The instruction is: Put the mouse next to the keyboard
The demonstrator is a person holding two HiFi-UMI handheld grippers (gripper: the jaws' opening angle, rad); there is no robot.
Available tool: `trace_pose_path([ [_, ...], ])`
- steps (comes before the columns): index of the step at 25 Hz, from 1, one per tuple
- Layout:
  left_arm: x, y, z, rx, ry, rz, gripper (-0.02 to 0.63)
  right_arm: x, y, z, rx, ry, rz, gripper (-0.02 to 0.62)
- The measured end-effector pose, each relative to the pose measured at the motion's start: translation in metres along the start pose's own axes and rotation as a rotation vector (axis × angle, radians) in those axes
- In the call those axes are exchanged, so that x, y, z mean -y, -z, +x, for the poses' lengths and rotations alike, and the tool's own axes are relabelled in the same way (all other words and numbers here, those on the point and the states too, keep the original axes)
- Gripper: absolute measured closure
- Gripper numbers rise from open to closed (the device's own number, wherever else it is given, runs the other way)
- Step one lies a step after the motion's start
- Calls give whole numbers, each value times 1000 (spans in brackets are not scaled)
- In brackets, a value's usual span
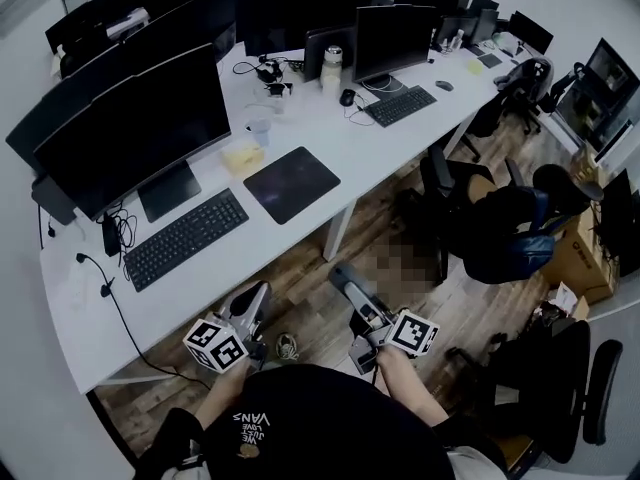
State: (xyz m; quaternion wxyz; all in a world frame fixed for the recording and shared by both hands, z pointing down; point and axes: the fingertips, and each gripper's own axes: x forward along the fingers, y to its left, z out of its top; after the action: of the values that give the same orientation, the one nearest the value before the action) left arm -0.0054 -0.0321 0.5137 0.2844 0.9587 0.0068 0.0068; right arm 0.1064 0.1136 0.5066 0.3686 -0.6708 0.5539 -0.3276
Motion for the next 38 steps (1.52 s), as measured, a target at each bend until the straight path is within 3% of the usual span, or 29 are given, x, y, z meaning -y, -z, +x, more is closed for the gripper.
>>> trace_pose_path([
  [13,-98,-48,7,40,-81,-5,604,17,-6,125,-78,-34,-6,413],
  [17,-118,-54,5,56,-130,-15,604,46,4,143,-104,34,115,413],
  [21,-128,-59,10,93,-206,-25,604,70,-1,159,-196,132,167,413],
  [25,-145,-66,8,154,-312,-29,604,81,-8,201,-281,23,119,413],
  [29,-155,-74,13,225,-432,-37,604,101,-19,233,-394,3,86,413],
  [38,-143,-74,39,310,-607,-33,604,131,-36,287,-585,-66,88,413],
])
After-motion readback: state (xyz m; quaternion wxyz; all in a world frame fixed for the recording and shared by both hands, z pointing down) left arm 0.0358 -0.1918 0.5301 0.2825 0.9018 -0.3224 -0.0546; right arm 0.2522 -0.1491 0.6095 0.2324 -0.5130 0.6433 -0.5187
